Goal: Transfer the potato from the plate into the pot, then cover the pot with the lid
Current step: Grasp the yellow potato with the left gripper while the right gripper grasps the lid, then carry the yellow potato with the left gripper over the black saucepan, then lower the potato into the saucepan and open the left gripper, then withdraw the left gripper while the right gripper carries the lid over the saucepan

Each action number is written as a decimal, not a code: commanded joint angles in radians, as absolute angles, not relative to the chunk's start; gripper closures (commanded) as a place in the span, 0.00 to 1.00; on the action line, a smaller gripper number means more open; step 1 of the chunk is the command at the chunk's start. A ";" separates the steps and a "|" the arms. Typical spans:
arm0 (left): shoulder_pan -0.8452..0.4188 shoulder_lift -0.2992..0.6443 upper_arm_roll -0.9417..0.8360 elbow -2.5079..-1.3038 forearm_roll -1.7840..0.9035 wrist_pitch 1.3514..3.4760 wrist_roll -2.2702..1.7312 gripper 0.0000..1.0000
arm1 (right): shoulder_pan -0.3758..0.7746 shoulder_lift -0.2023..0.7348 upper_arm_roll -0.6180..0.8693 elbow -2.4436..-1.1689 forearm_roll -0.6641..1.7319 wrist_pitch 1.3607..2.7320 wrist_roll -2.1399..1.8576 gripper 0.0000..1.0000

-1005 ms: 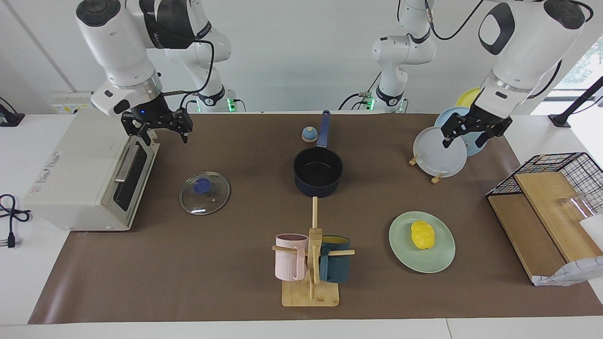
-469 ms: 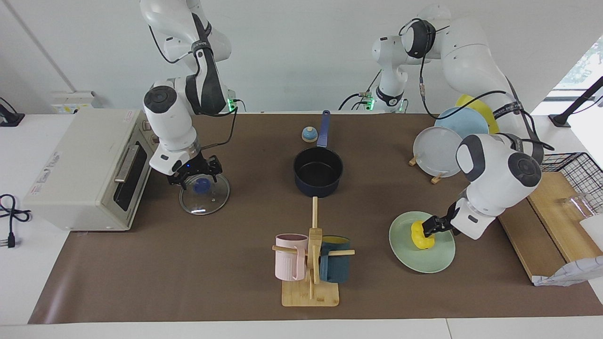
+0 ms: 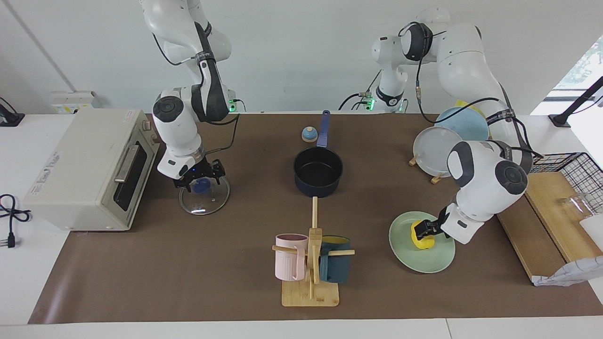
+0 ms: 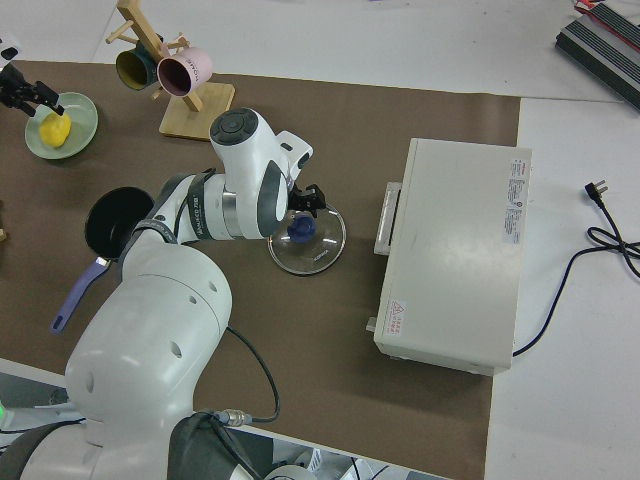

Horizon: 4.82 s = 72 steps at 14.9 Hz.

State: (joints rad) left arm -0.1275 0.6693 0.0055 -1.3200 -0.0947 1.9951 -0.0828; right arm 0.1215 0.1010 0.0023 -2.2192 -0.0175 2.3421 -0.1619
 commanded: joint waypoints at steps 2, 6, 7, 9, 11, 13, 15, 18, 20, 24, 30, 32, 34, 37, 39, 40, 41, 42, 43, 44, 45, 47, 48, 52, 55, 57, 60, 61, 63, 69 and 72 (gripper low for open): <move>-0.138 0.623 0.015 -1.411 -0.069 2.057 -0.086 0.00 | 0.097 0.087 0.005 -2.278 0.002 2.396 -0.218 0.00; -0.144 0.592 0.015 -1.512 -0.068 2.166 -0.086 0.12 | 0.080 0.089 0.005 -2.275 0.002 2.384 -0.224 0.04; -0.146 0.592 0.015 -1.513 -0.069 2.166 -0.086 0.25 | 0.071 0.089 0.006 -2.275 0.002 2.381 -0.235 0.08; -0.146 0.591 0.015 -1.511 -0.069 2.152 -0.086 0.69 | 0.071 0.089 0.006 -2.273 0.002 2.370 -0.244 0.19; -0.144 0.592 0.017 -1.474 -0.066 2.093 -0.086 1.00 | 0.074 0.089 0.006 -2.270 0.020 2.368 -0.244 0.29; -0.147 0.591 0.015 -1.416 -0.077 2.034 -0.090 1.00 | 0.078 0.089 0.006 -2.264 0.023 2.359 -0.244 0.42; -0.147 0.519 0.011 -1.407 -0.093 1.991 -0.107 1.00 | 0.081 0.090 0.006 -2.249 0.034 2.330 -0.244 0.60; -0.192 0.385 0.011 -1.410 -0.132 1.867 -0.188 1.00 | 0.084 0.104 0.006 -2.180 0.063 2.246 -0.244 0.73; -0.277 0.325 0.009 -1.436 -0.133 1.833 -0.295 1.00 | 0.089 0.117 0.008 -2.120 0.063 2.183 -0.241 0.73; -0.490 0.214 0.011 -1.651 -0.132 1.931 -0.517 1.00 | 0.143 0.124 0.009 -2.022 0.063 2.096 -0.236 0.99; -0.679 0.112 0.011 -1.990 -0.127 2.252 -0.630 1.00 | 0.164 0.163 0.009 -1.898 0.061 1.996 -0.232 1.00; -0.707 0.109 0.012 -2.032 -0.126 2.287 -0.641 1.00 | 0.166 0.163 0.009 -1.896 0.061 1.994 -0.232 1.00; -0.718 0.107 0.012 -2.083 -0.121 2.339 -0.650 1.00 | 0.166 0.164 0.009 -1.891 0.061 1.994 -0.232 1.00; -0.733 0.118 0.012 -2.124 -0.114 2.424 -0.672 1.00 | 0.166 0.164 0.009 -1.891 0.063 1.993 -0.232 1.00; -0.733 0.130 0.014 -2.132 -0.094 2.427 -0.673 1.00 | 0.166 0.164 0.009 -1.891 0.063 1.988 -0.230 1.00; -0.733 0.139 0.014 -2.140 -0.092 2.428 -0.675 1.00 | 0.166 0.164 0.011 -1.890 0.063 1.983 -0.224 1.00; -0.735 0.147 0.014 -2.144 -0.092 2.434 -0.675 1.00 | 0.166 0.163 0.011 -1.888 0.063 1.983 -0.216 1.00; -0.736 0.149 0.014 -2.149 -0.089 2.439 -0.675 1.00 | 0.166 0.163 0.011 -1.888 0.063 1.983 -0.216 1.00; -0.750 0.152 0.014 -2.151 -0.084 2.444 -0.690 1.00 | 0.166 0.163 0.011 -1.888 0.063 1.983 -0.216 1.00; -0.758 0.161 0.015 -2.152 -0.072 2.456 -0.713 1.00 | 0.166 0.163 0.011 -1.888 0.063 1.983 -0.216 1.00; -0.761 0.175 0.014 -2.154 -0.049 2.468 -0.744 1.00 | 0.166 0.163 0.011 -1.887 0.063 1.983 -0.215 1.00; -0.776 0.204 0.014 -2.154 0.006 2.502 -0.810 1.00 | 0.166 0.163 0.011 -1.879 0.063 1.980 -0.215 1.00; -0.776 0.209 0.014 -2.154 0.014 2.506 -0.813 1.00 | 0.167 0.163 0.011 -1.870 0.063 1.964 -0.215 1.00; -0.776 0.209 0.014 -2.152 0.015 2.505 -0.802 1.00 | 0.176 0.175 0.011 -1.842 0.063 1.940 -0.196 1.00; -0.764 0.209 0.014 -2.145 0.018 2.494 -0.746 0.72 | 0.178 0.175 0.011 -1.841 0.063 1.940 -0.195 1.00; -0.762 0.196 0.015 -2.137 0.018 2.471 -0.741 0.00 | 0.183 0.172 0.012 -1.838 0.061 1.937 -0.180 1.00; -0.726 0.160 0.017 -2.036 0.015 2.285 -0.723 0.00 | 0.202 0.170 0.015 -1.819 0.063 1.918 -0.135 1.00; -0.709 0.141 0.017 -1.992 0.008 2.213 -0.715 0.00 | 0.216 0.169 0.021 -1.800 0.063 1.902 -0.109 1.00; -0.651 0.105 0.012 -1.927 -0.006 2.099 -0.689 0.00 | 0.267 0.166 0.026 -1.772 0.061 1.879 -0.016 1.00; -0.352 -0.020 0.026 -1.703 -0.077 1.731 -0.326 0.00 | 0.493 0.173 0.026 -1.710 0.049 1.891 0.364 1.00; -0.191 -0.026 0.023 -1.646 -0.068 1.631 -0.105 0.00 | 0.613 0.178 0.028 -1.697 0.045 1.950 0.549 1.00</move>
State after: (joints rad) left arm -0.2707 -0.0426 0.0386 -1.6857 -0.0571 1.6911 -0.2195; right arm 0.5592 0.1647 0.0309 -1.7287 0.0384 1.9277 0.4572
